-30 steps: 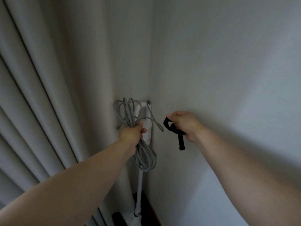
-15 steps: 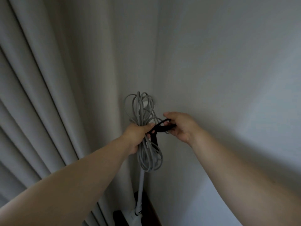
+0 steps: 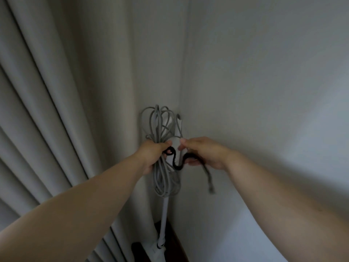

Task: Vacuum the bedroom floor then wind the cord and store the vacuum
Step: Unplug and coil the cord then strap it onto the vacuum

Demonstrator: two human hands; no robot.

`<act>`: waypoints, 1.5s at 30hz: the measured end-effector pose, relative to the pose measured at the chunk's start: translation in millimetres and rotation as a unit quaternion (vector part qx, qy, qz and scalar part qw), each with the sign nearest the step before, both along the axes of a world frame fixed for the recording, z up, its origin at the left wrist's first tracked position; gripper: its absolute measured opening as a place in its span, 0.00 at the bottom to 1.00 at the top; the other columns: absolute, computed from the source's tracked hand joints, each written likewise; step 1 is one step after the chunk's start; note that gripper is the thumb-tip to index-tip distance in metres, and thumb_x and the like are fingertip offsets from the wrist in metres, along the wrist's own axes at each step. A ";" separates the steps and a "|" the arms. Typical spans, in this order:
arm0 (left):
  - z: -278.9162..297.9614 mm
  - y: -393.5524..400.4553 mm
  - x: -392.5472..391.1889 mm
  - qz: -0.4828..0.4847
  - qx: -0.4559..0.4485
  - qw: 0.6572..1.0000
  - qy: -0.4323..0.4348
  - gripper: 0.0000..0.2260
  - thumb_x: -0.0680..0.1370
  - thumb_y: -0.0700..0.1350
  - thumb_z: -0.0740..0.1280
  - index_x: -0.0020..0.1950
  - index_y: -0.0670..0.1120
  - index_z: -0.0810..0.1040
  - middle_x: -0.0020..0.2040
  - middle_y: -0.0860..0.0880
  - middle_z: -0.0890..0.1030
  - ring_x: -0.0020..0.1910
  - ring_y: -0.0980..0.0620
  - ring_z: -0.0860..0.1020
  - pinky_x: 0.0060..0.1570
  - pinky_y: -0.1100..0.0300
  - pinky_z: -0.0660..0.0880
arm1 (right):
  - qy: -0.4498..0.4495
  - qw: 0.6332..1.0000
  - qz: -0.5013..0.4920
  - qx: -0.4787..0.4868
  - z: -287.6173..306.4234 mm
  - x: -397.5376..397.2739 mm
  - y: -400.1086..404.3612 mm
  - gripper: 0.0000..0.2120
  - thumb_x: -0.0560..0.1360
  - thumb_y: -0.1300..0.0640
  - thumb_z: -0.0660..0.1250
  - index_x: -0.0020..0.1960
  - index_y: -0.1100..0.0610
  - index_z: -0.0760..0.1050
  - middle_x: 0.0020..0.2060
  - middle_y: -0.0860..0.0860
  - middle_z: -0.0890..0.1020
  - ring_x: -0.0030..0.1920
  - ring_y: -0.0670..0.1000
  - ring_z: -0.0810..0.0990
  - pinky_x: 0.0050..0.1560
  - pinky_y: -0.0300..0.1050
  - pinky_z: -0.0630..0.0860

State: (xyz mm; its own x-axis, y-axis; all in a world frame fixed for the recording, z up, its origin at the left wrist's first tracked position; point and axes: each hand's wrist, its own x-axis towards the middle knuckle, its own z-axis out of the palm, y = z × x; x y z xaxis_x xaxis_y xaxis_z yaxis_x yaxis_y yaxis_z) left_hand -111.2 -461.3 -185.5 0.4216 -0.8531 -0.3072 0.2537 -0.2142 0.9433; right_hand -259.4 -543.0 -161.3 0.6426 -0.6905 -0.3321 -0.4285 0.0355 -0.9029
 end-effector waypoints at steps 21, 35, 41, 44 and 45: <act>-1.5 -29.0 8.2 -0.005 -0.002 1.000 -0.014 0.12 0.79 0.43 0.67 0.38 0.40 0.77 0.24 0.50 0.79 0.22 0.56 0.76 0.23 0.66 0.73 | -0.062 0.991 0.028 0.114 -15.2 9.0 -15.8 0.02 0.77 0.59 0.65 0.46 0.57 0.75 0.37 0.54 0.77 0.29 0.50 0.76 0.39 0.41 0.72; -28.8 -43.0 26.5 0.133 0.068 0.982 -0.119 0.08 0.79 0.42 0.67 0.48 0.37 0.79 0.53 0.38 0.82 0.46 0.45 0.78 0.48 0.54 0.76 | -0.046 0.994 -0.079 0.063 -0.8 -33.3 -43.0 0.11 0.78 0.57 0.66 0.38 0.61 0.74 0.19 0.50 0.69 0.25 0.51 0.74 0.42 0.45 0.75; -34.4 -46.7 35.0 0.162 0.119 0.968 -0.148 0.17 0.80 0.45 0.65 0.62 0.33 0.76 0.58 0.39 0.80 0.54 0.41 0.79 0.52 0.54 0.76 | -0.151 0.978 -0.004 0.143 20.2 -33.3 -34.8 0.12 0.78 0.68 0.57 0.55 0.62 0.76 0.32 0.52 0.80 0.27 0.47 0.75 0.48 0.50 0.78; -35.1 -44.9 34.2 0.166 0.120 0.965 -0.166 0.17 0.79 0.45 0.65 0.63 0.34 0.75 0.59 0.40 0.80 0.56 0.40 0.79 0.55 0.52 0.77 | -0.160 0.981 0.014 0.112 24.8 -32.5 -33.4 0.18 0.77 0.73 0.55 0.61 0.58 0.74 0.47 0.52 0.84 0.25 0.44 0.71 0.32 0.39 0.76; -36.5 -44.1 32.6 0.165 0.112 0.965 -0.171 0.17 0.79 0.45 0.65 0.63 0.35 0.75 0.59 0.40 0.80 0.56 0.41 0.79 0.55 0.53 0.77 | -0.139 0.986 0.008 0.087 23.6 -30.9 -32.6 0.19 0.77 0.73 0.54 0.61 0.58 0.73 0.47 0.53 0.84 0.23 0.43 0.68 0.25 0.34 0.70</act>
